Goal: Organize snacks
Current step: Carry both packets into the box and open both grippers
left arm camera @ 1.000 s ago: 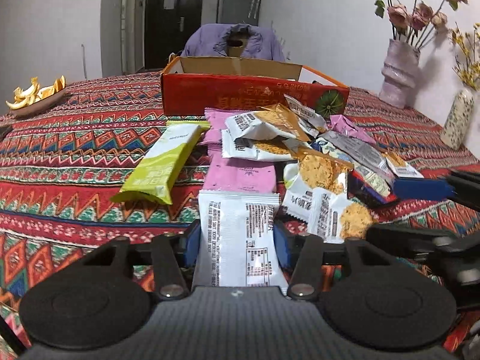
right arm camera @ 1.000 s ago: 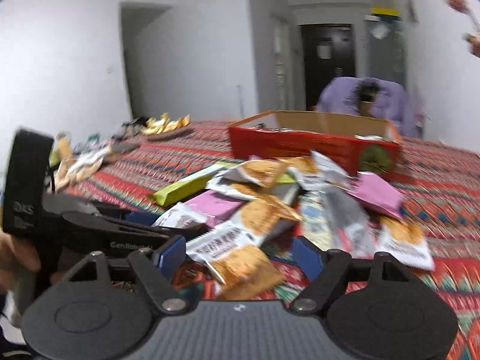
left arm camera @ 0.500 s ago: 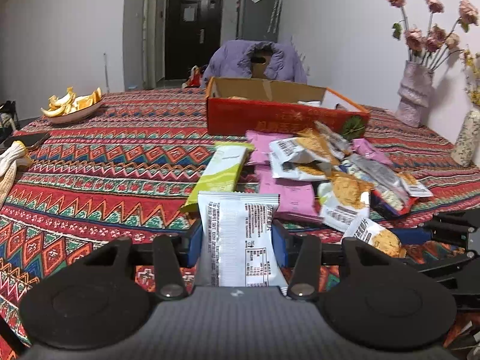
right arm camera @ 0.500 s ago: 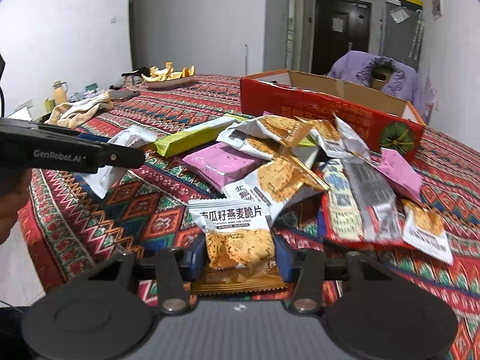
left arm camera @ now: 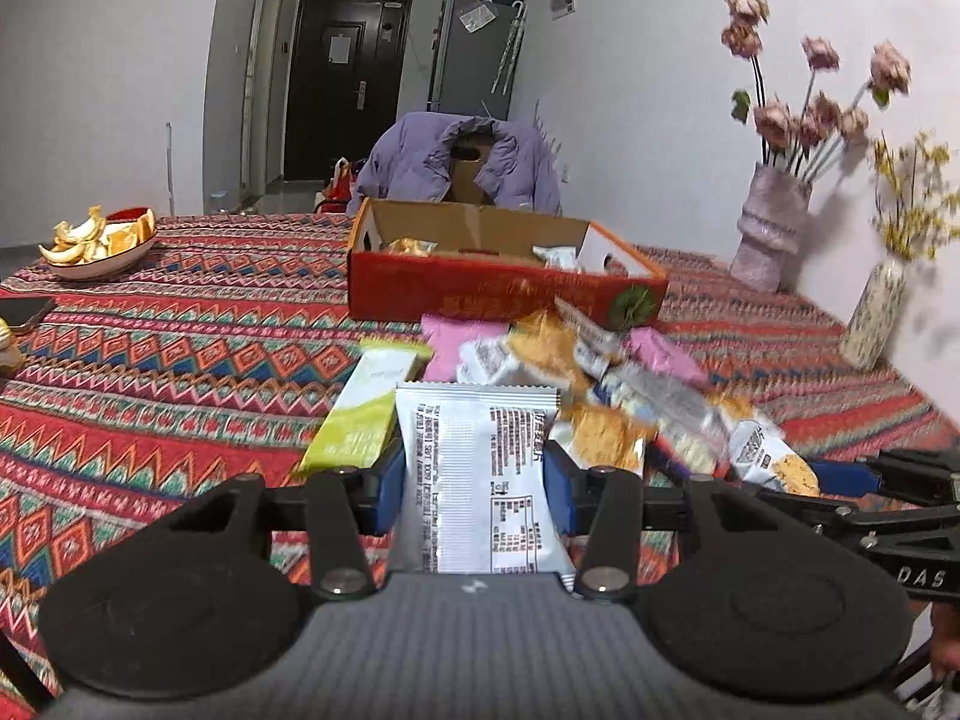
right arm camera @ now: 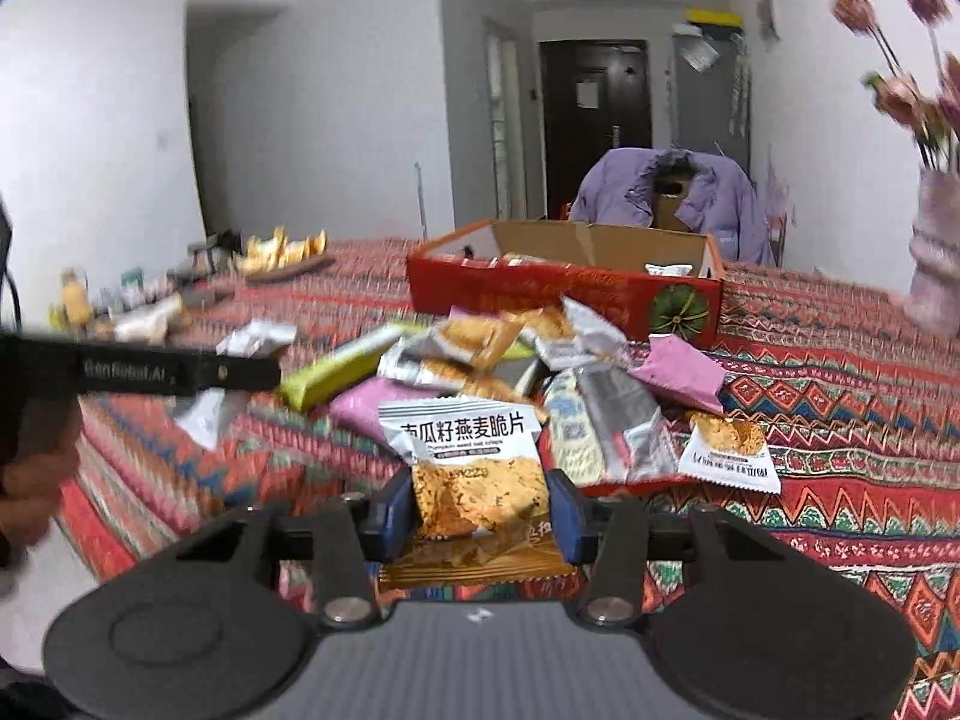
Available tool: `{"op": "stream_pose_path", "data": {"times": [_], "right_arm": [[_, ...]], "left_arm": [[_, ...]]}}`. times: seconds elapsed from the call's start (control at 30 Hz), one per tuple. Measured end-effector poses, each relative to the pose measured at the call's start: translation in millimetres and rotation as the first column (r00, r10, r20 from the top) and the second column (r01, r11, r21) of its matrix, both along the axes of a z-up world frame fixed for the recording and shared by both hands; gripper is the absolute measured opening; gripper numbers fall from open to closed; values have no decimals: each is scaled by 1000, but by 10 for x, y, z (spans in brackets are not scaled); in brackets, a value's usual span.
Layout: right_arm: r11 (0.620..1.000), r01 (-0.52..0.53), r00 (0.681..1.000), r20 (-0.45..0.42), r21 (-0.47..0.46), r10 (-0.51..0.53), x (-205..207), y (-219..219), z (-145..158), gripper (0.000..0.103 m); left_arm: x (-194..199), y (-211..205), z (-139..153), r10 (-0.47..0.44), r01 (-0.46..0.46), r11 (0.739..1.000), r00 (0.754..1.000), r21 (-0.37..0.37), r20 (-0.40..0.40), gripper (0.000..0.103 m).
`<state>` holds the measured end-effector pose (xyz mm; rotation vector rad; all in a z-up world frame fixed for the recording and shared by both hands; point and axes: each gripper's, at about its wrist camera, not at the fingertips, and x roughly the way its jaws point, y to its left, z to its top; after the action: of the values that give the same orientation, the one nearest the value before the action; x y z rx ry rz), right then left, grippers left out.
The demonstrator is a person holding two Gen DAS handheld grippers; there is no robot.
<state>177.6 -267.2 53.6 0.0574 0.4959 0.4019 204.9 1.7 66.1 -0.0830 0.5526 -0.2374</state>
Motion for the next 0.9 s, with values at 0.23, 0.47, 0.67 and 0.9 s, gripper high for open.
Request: {"op": "stream_pose_path", "data": {"times": [0.23,0.47,0.67,0.9], "right_arm": [[999,10,998,57,54,-13,584,-281,645,46],[985,11,1000,3,172,-12,1885,-629,1277,46],[976,61,993,-112,209,-39,3272,-638,1407,46],[984,151,942,-317,99,-113,4623,-268,647,46]], "left_arm": [[737,112,614,-38,40,996,999,-81,20,48],[2019,56,1137,-34,34,997,999,-71,-1,48],[3202,-212,1137,-35,33,999,998,-27,-61,48],[4338,-497,457,32,-25,999,974,35,-223,48]]}}
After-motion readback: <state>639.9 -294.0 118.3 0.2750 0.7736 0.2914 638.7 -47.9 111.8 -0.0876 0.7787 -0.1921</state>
